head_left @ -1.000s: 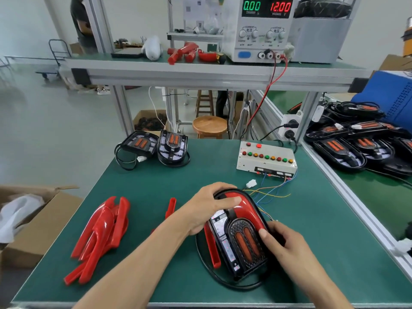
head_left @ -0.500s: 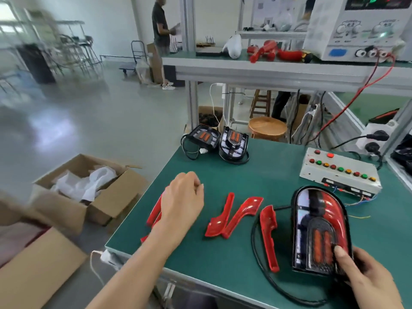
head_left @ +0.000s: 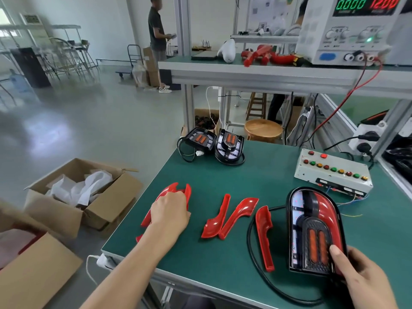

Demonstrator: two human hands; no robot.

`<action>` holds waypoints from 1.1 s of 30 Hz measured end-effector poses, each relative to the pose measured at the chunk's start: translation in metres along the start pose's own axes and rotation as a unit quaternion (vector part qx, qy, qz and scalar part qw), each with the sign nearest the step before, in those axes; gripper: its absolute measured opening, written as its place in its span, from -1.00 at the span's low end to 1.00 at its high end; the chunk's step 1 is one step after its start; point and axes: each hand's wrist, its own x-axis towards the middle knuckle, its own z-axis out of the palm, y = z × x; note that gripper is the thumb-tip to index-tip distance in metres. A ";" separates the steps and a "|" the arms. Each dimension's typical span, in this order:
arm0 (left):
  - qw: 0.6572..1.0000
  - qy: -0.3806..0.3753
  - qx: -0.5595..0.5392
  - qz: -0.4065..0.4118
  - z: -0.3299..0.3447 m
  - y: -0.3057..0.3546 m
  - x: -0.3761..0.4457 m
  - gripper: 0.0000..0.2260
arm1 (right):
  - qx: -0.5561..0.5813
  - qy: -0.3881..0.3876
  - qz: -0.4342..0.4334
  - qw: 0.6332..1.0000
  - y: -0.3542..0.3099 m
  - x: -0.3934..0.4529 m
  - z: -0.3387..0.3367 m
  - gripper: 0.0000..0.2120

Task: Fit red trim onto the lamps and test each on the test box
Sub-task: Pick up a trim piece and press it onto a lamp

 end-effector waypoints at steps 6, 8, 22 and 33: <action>0.997 -0.010 -0.072 0.005 -0.007 0.000 0.007 -0.69 | 0.009 -0.004 0.012 1.000 0.006 0.004 0.001 -0.89; 0.993 0.004 -0.116 0.013 -0.011 0.003 0.004 -0.64 | 0.012 -0.003 0.014 1.000 0.005 0.003 0.002 -0.89; 0.883 -0.025 -0.423 0.202 -0.003 0.152 -0.091 -0.72 | 0.077 -0.009 -0.030 0.997 0.004 -0.011 0.010 -0.88; 0.939 0.099 -0.185 0.272 0.003 0.177 -0.096 -0.30 | 0.059 -0.012 -0.057 0.997 0.003 -0.014 0.008 -0.90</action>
